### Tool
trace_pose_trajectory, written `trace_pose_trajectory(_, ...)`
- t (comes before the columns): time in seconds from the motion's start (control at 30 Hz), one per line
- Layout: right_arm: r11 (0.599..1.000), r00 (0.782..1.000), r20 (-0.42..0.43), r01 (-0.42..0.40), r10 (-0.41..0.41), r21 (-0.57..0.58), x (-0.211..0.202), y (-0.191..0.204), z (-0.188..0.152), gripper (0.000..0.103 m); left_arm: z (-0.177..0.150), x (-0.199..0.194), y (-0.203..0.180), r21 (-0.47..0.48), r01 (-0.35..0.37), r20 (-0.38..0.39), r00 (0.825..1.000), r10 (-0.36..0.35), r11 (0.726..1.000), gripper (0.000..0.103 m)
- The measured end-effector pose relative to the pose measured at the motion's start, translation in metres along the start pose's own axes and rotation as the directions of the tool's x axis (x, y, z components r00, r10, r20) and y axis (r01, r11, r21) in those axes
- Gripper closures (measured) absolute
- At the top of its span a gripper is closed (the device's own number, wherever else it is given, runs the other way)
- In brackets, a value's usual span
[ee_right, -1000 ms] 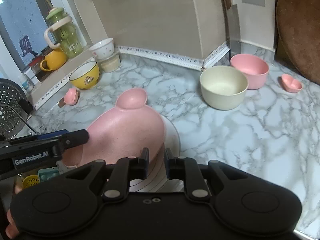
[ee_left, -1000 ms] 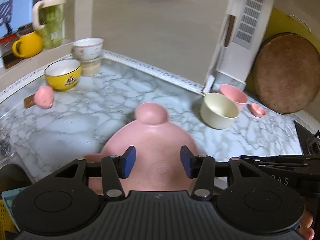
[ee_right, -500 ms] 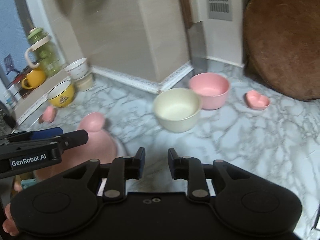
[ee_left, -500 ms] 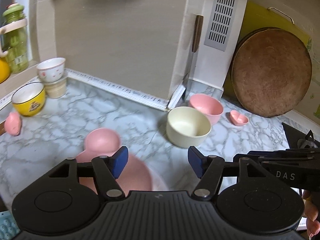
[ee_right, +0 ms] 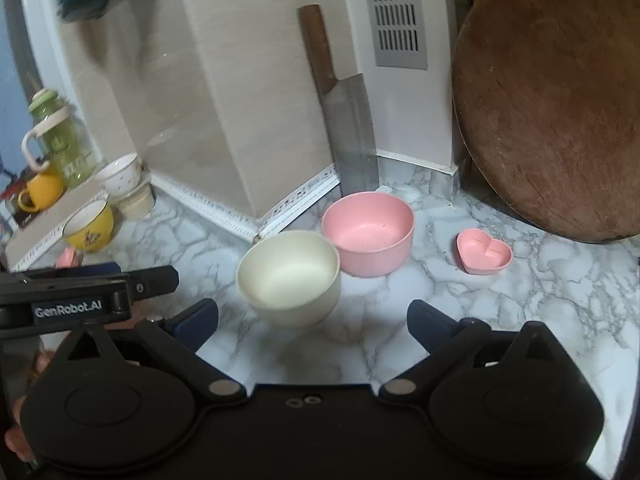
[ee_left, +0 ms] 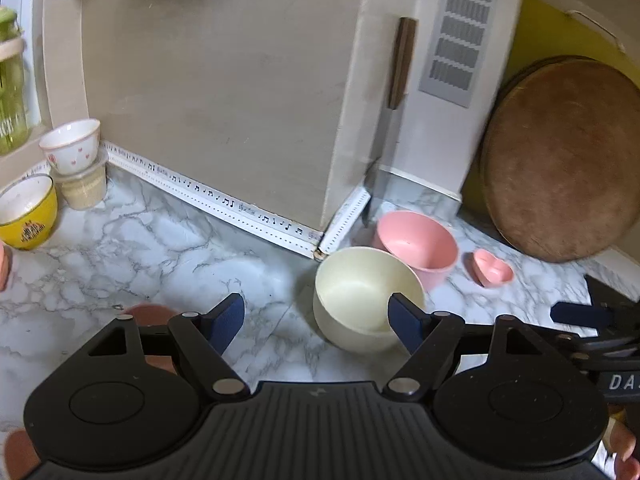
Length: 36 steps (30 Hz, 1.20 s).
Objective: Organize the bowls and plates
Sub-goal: 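Move both grippers toward the cream bowl beside the pink bowl, then close both grippers on the rim of the cream bowl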
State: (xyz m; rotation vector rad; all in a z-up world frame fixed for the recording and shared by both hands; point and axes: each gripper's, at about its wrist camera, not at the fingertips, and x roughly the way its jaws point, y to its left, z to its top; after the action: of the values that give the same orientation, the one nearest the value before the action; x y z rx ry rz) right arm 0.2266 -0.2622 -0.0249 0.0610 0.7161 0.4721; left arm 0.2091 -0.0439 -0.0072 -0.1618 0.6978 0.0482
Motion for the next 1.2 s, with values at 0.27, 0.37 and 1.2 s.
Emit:
trace_pose_trajectory(0.27, 0.991, 0.997, -0.082, 0.013, -0.001, 0.137, 0.051, -0.03, 0.022, 0.003, 0.018, 0.059, 0.002, -0.042, -0.033, -0.099, 0.995, 0.029, 0.999, 0.024)
trace_pose_trajectory(0.37, 0.979, 0.99, -0.138, 0.023, 0.005, 0.201, 0.071, -0.039, 0.027, 0.007, 0.021, 0.079, 0.003, -0.072, -0.039, -0.151, 0.988, 0.028, 0.997, 0.024)
trace_pose_trajectory(1.2, 0.983, 0.964, -0.261, 0.004, 0.046, 0.186, 0.126, -0.028, 0.028, 0.078, 0.015, 0.13, -0.006, -0.066, -0.058, -0.26, 0.965, 0.039, 0.996, 0.088)
